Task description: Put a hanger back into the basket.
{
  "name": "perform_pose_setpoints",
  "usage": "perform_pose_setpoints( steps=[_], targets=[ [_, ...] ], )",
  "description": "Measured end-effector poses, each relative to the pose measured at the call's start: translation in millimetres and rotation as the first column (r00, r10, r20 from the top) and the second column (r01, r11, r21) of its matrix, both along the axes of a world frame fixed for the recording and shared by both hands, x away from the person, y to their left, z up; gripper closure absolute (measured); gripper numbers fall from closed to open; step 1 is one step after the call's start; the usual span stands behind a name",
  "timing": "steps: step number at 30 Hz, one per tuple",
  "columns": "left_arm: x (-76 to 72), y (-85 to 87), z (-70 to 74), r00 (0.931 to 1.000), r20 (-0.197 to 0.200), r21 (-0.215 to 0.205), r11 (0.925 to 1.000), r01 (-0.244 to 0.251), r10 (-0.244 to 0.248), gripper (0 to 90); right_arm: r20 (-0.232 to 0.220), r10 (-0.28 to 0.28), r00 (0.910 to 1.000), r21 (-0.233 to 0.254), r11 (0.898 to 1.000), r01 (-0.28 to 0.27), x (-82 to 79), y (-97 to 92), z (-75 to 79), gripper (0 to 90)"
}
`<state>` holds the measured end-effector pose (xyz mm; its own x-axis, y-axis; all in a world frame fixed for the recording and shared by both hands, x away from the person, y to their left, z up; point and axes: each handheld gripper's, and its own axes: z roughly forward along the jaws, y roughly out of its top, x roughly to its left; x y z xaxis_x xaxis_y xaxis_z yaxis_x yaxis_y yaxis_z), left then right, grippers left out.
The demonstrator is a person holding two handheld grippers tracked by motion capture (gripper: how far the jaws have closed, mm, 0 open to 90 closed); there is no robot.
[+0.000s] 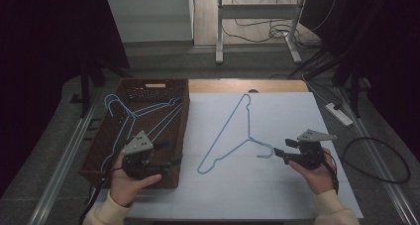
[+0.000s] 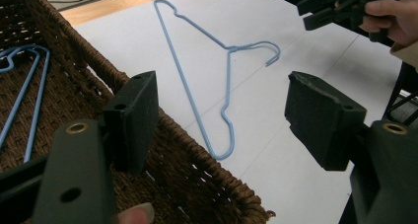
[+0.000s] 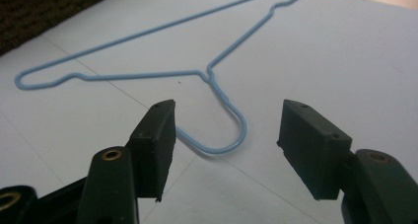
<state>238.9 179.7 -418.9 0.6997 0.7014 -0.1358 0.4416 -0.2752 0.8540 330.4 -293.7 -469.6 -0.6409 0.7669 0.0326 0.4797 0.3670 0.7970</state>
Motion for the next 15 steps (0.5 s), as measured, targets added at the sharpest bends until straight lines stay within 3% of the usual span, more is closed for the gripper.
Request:
perform_pose_setpoints(
  steps=[4, 7, 11, 15],
  targets=[
    [0.4, -1.7, -1.2, 0.9999, -0.011, -0.022, 0.9997, 0.013, -0.013, 30.0, -0.041, 0.003, 0.9992, -0.054, 0.999, -0.006, 15.0, 3.8, 1.8, 39.5],
    [1.9, -4.9, -4.0, 0.9997, -0.017, -0.012, 0.9998, 0.018, -0.018, 30.0, -0.088, 0.005, 0.9961, -0.103, 0.995, -0.014, 29.8, 7.5, 0.0, 39.9],
    [2.6, -9.0, -8.2, 0.9997, -0.019, 0.017, 0.9997, 0.018, -0.018, 30.0, -0.165, 0.002, 0.9863, -0.157, 0.987, -0.028, 47.4, 13.5, -6.4, 41.9],
    [2.9, -11.2, -11.2, 0.9993, -0.028, 0.016, 0.9995, 0.027, -0.026, 30.0, -0.232, 0.009, 0.9727, -0.210, 0.976, -0.059, 62.5, 21.8, -13.2, 42.3]
  ],
)
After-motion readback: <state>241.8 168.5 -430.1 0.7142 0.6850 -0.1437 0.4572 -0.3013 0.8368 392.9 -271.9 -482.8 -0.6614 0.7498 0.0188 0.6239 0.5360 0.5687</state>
